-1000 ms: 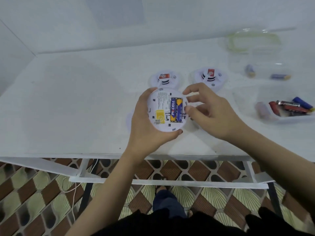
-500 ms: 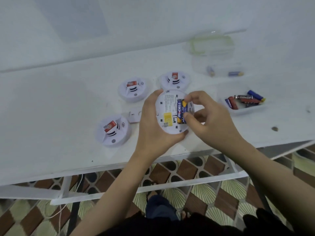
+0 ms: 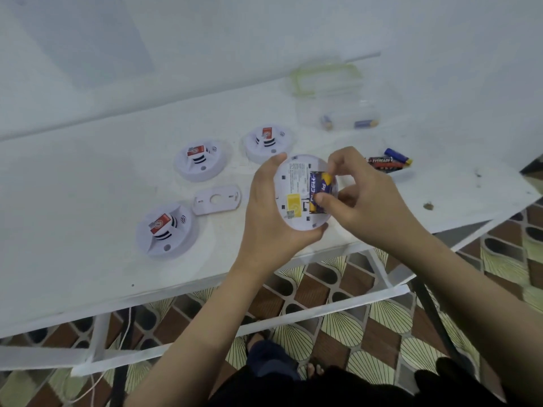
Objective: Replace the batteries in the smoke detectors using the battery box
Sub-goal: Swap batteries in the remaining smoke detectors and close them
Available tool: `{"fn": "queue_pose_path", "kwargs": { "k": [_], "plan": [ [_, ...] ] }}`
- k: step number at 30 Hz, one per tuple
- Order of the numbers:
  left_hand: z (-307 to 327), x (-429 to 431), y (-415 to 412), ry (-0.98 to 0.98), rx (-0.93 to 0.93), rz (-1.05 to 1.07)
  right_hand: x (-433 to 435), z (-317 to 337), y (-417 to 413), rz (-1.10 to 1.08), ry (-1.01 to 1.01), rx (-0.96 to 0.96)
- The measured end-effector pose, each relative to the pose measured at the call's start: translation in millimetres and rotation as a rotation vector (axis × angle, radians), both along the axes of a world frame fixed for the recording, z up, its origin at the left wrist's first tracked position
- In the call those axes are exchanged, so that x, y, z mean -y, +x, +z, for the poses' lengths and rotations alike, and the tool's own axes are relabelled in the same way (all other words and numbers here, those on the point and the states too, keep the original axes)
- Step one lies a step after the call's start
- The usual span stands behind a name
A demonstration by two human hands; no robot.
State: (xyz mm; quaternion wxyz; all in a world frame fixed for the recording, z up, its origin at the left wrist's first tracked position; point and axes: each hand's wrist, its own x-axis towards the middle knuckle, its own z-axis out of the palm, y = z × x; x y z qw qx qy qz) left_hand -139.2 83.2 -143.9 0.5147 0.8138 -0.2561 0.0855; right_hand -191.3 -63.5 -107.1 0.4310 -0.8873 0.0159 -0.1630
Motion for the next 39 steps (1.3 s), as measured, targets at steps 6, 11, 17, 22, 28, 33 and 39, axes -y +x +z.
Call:
{"fn": "queue_pose_path", "kwargs": {
  "k": [6,11,17,22,28,33,39],
  "plan": [
    [-1.2,12.5,-4.5,-0.027,-0.027,-0.050,8.7,-2.9,-8.5,-0.157,-0.198,0.211],
    [-3.1,24.7,-0.6,-0.019,-0.046,-0.063,14.3,-4.5,-20.7,-0.210,-0.074,0.291],
    [-5.9,35.8,9.2,0.020,-0.052,-0.074,53.9,-0.2,-7.8,-0.407,0.134,0.339],
    [-8.1,41.1,14.8,0.055,-0.053,-0.070,90.0,-17.1,9.0,-0.426,-0.055,0.170],
    [-7.2,42.9,18.4,0.078,-0.046,-0.078,75.3,-15.6,-1.6,-0.184,-0.155,0.123],
    [-4.9,44.6,15.8,0.097,-0.035,-0.085,57.8,-17.8,-9.5,-0.013,-0.435,0.093],
    [0.8,42.6,10.2,0.099,-0.020,-0.094,57.8,-12.3,-8.7,0.053,-0.582,0.146]
  ]
}}
